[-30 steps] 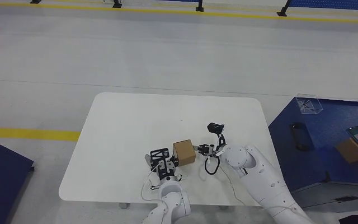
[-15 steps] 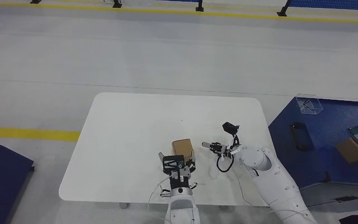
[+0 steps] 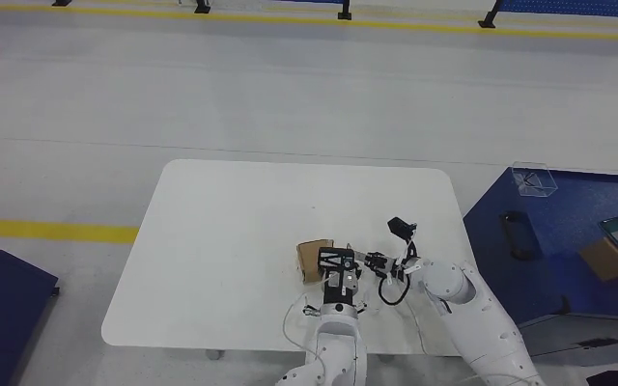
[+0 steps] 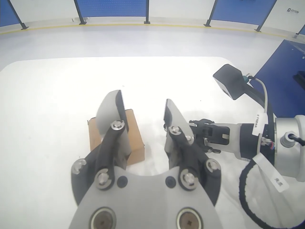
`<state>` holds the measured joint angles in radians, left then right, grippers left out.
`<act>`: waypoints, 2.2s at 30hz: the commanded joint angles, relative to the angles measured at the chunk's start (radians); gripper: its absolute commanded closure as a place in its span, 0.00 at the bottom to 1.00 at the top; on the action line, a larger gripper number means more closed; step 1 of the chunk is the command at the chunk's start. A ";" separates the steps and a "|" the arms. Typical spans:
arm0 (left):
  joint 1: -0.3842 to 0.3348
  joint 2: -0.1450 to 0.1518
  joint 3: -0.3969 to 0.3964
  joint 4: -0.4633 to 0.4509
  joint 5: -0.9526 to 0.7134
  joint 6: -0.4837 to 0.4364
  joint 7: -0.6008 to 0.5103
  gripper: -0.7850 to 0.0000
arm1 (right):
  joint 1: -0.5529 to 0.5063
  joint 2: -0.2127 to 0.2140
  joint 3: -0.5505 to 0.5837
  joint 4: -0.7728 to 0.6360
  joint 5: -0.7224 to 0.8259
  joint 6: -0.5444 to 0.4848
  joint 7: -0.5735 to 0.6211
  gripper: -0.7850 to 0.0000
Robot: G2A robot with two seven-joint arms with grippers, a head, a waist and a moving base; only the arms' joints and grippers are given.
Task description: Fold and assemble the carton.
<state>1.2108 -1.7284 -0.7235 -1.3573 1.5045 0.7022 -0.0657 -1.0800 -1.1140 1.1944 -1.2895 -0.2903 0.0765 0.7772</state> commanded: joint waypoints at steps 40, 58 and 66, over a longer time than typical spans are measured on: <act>-0.048 -0.037 -0.103 0.094 0.063 -0.026 -0.222 1.00 | 0.000 0.000 0.000 0.000 0.000 0.000 0.000 0.00; -0.067 -0.060 -0.112 0.157 0.077 -0.034 -0.238 1.00 | 0.000 0.000 0.000 0.000 0.000 0.000 0.000 0.00; -0.051 -0.054 -0.101 0.130 0.059 -0.018 -0.192 1.00 | 0.000 0.000 0.000 0.000 0.000 0.000 0.000 0.00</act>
<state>1.1608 -1.7826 -0.8258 -1.2353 1.5634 0.6853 -0.2478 -1.0800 -1.1140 1.1945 -1.2895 -0.2902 0.0765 0.7772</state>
